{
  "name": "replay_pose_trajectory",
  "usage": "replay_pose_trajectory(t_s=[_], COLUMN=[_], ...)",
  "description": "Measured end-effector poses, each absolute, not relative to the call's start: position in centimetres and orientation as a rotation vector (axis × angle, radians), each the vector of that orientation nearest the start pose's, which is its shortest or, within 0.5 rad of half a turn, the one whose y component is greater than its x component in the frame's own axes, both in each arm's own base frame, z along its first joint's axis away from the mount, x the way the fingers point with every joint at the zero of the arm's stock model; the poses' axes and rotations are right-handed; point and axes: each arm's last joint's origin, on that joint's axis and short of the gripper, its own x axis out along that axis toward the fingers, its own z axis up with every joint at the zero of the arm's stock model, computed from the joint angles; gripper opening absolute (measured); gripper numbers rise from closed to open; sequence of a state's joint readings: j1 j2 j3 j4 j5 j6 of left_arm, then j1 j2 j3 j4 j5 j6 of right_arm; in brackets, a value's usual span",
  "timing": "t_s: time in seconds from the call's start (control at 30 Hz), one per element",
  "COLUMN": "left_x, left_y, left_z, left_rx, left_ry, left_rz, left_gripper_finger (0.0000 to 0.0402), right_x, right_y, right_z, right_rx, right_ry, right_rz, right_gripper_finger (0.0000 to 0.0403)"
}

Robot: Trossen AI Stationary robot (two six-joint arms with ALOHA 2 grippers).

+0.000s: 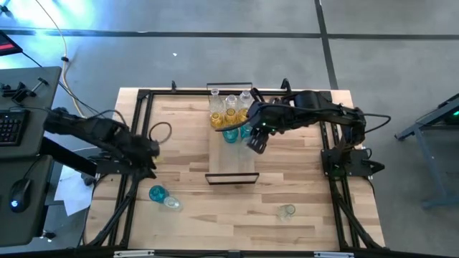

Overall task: Sort vases onto shelf
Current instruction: Put the blue flower vase on the shelf aligned with the other blue flower vase

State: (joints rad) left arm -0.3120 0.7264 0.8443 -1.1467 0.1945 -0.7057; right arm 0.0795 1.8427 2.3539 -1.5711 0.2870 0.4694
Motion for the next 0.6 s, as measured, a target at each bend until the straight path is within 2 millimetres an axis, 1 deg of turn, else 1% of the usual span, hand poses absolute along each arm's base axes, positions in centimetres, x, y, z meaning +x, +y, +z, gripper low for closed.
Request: replay_pose_trajectory(t_s=[0.07, 0.13, 0.3, 0.4, 0.47, 0.6], left_x=[10.6, 11.1, 12.0, 12.5, 12.8, 13.0], left_y=[-4.2, -4.7, -6.5, -7.5, -8.1, -8.9], left_z=[27.6, 26.6, 24.8, 24.5, 24.6, 24.8], left_rx=[-0.519, -0.508, -0.503, -0.506, -0.530, -0.562], left_ry=[1.205, 1.267, 1.409, 1.427, 1.399, 1.366], left_rz=[-0.044, -0.041, -0.124, -0.180, -0.204, -0.195], left_gripper_finger=[0.0222, 0.0226, 0.0227, 0.0227, 0.0227, 0.0227], right_x=[31.9, 31.4, 29.4, 27.9, 27.1, 25.7], right_y=[1.6, 1.5, 1.0, 0.6, 0.4, 0.0], right_z=[45.0, 45.3, 47.0, 48.1, 48.7, 49.5], right_rx=[0.198, 0.177, 0.118, 0.116, 0.134, 0.159], right_ry=[0.959, 0.942, 0.859, 0.808, 0.785, 0.748], right_rz=[-0.438, -0.451, -0.539, -0.576, -0.583, -0.592], right_gripper_finger=[0.0186, 0.0186, 0.0186, 0.0186, 0.0186, 0.0186])
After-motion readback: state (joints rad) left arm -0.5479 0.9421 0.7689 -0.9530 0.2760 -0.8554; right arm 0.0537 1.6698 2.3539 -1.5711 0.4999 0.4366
